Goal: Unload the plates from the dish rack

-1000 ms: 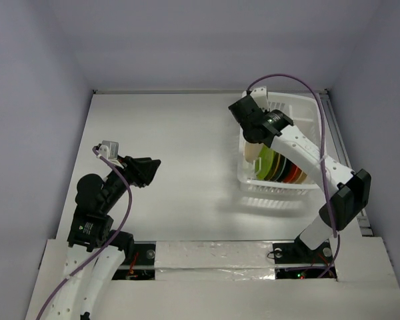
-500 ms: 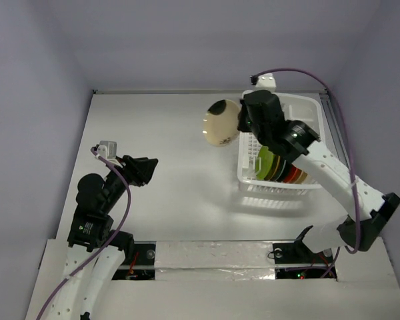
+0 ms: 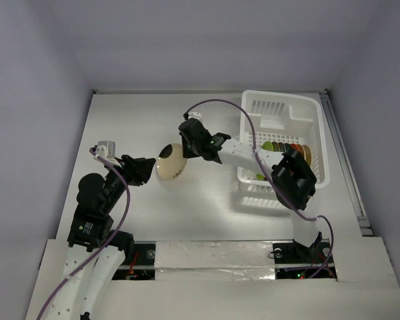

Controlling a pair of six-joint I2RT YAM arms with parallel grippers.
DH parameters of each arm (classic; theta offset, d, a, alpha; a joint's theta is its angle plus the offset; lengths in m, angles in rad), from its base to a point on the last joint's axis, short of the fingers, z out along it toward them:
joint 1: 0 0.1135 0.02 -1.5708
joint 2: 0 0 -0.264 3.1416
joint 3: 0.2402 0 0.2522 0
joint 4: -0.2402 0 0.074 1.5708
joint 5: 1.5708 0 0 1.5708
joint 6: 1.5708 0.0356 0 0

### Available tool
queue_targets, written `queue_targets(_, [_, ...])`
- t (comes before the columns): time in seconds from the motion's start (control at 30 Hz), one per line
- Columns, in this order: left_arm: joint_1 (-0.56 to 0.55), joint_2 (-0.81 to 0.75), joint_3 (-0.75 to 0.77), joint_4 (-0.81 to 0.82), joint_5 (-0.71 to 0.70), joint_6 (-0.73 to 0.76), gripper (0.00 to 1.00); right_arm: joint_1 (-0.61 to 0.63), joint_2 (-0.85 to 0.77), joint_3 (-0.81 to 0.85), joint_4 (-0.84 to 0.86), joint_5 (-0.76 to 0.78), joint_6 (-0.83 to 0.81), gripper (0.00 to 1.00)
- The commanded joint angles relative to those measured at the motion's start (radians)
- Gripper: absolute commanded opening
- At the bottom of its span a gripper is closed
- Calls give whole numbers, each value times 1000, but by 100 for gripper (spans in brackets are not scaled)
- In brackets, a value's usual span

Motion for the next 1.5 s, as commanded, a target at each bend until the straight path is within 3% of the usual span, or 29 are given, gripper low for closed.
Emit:
queue_targets(0.0, [-3,-3,14,30,-3,-6,40,15,-10,34,167,-28,68,0])
queue_targets(0.13, [-3,1,14,33,5,-7,40,15,38,-24,187,-3,107,2])
queue_targets(0.3, [-3,7,12,33,3,-6,40,15,76,-58,191,-2,120,14])
queue_targets(0.47, [-3,6,12,33,5,-6,40,15,52,-124,218,18,125,19])
queue_targets(0.57, [-3,4,12,33,5,-6,40,15,39,-131,194,37,117,27])
queue_targets(0.73, [-3,3,12,33,5,-6,40,24,-11,-122,152,25,78,52])
queue_targets(0.83, [-3,4,12,35,5,-6,40,33,-82,-121,137,11,45,59])
queue_targets(0.9, [-3,4,12,33,6,-6,40,34,-169,-125,106,21,27,58])
queue_targets(0.97, [-3,6,12,33,5,-4,40,34,-255,-185,106,78,7,48])
queue_targets(1.0, [-3,6,11,33,6,-4,40,34,-302,-208,96,110,-2,30])
queue_targets(1.1, [-3,4,11,33,6,-4,37,20,-480,-283,15,276,-48,0])
queue_targets(1.27, [-3,9,9,36,8,-4,7,-46,-709,-361,-190,420,-61,0])
queue_targets(1.4, [-3,12,9,33,-4,-7,4,-121,-807,-421,-358,451,-51,1])
queue_targets(1.47, [-3,15,11,33,-1,-6,10,-160,-824,-455,-392,453,-48,9])
